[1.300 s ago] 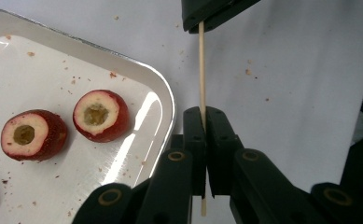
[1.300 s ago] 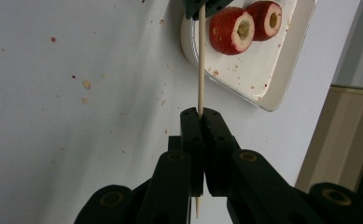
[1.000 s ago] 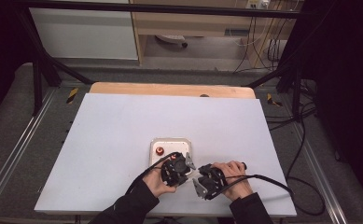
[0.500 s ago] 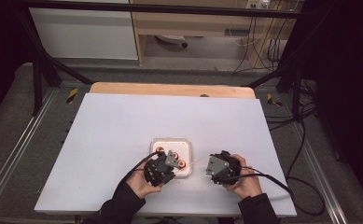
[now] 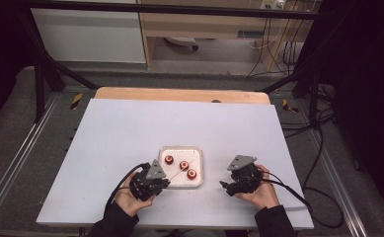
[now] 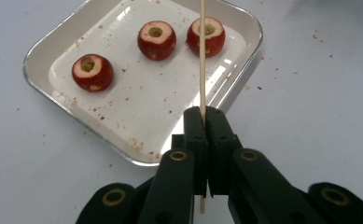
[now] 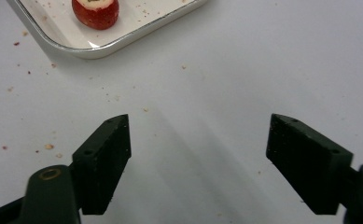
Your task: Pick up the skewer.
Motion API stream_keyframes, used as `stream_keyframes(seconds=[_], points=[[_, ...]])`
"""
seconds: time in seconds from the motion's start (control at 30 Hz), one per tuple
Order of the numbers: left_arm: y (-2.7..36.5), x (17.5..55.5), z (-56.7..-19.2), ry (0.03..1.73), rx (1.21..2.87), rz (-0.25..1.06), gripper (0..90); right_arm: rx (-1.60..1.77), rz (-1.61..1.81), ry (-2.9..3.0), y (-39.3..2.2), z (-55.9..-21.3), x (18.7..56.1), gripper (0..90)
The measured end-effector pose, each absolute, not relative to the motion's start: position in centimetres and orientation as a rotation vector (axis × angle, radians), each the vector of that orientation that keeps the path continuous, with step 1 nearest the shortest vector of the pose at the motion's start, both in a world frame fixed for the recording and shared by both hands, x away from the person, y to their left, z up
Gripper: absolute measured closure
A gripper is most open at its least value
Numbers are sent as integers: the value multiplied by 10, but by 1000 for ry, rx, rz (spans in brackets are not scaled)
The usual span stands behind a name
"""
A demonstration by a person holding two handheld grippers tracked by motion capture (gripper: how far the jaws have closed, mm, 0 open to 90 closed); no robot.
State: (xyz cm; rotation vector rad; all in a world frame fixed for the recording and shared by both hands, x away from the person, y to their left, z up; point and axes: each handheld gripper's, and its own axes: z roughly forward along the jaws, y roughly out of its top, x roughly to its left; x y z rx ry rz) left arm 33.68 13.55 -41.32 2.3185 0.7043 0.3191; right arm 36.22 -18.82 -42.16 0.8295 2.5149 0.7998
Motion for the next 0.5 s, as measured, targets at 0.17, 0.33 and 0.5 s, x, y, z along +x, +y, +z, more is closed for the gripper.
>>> stream_keyframes(seconds=[0.17,0.33,0.5], points=[[147,334,-414,735,2258,339,885,928,872,2507,-186,-418,363,142],[157,332,-416,752,2210,337,884,1021,891,2504,-181,-414,367,50],[163,331,-418,768,2182,338,884,1080,929,2513,-170,-407,371,25]])
